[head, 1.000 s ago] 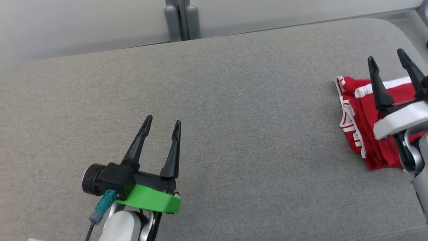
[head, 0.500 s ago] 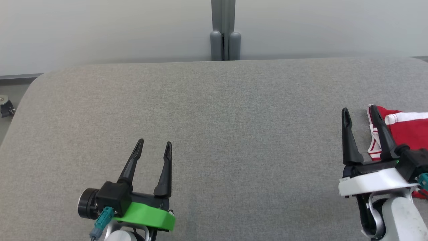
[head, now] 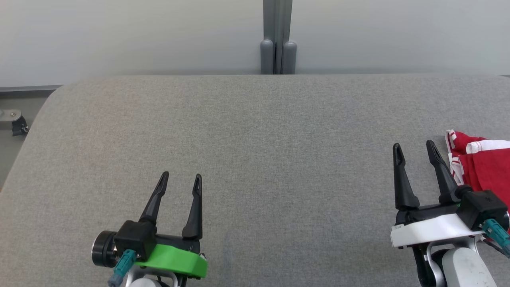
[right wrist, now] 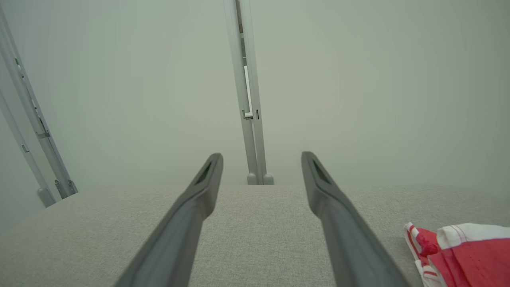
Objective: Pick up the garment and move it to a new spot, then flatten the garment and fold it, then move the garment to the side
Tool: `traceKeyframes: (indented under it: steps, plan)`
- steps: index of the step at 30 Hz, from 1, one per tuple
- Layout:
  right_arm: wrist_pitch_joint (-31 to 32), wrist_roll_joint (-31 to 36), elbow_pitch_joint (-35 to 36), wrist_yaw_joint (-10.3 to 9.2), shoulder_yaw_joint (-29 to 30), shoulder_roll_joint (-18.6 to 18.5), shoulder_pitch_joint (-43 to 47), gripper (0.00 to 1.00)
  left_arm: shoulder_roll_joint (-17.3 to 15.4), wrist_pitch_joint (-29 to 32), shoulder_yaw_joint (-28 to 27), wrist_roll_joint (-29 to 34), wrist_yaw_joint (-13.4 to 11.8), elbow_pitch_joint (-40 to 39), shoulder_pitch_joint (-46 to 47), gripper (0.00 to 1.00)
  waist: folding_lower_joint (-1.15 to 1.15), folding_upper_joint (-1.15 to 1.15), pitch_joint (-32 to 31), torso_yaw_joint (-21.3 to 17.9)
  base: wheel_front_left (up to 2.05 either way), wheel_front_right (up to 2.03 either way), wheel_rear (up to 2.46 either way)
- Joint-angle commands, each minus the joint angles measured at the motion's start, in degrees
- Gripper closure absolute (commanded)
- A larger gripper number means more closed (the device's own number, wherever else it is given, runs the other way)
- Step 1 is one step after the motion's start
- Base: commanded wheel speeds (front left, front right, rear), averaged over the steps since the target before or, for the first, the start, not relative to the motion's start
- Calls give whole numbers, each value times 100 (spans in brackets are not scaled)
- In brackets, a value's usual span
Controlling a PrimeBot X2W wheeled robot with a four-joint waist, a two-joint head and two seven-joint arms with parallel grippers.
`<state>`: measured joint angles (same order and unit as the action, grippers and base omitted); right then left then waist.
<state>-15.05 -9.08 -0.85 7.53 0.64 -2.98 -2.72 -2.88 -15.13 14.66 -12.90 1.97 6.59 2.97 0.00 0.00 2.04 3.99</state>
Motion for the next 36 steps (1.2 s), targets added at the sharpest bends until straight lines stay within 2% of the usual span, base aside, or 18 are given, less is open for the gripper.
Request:
traceKeyframes:
  steps: [1,22,36]
  plan:
    - [-15,36,19,-10,0,-1,56,0,-7,3,-27,49,-22,-19,-21,0,0,0,-9,-10,0,0,0]
    - [-15,-166,8,-10,49,8,74,0,-7,3,-77,98,-124,-170,-24,0,0,0,-8,-116,0,0,0]
    - [-14,-163,-29,-10,29,7,69,0,-7,3,-238,-474,280,-264,-110,0,0,0,65,-130,0,0,0]
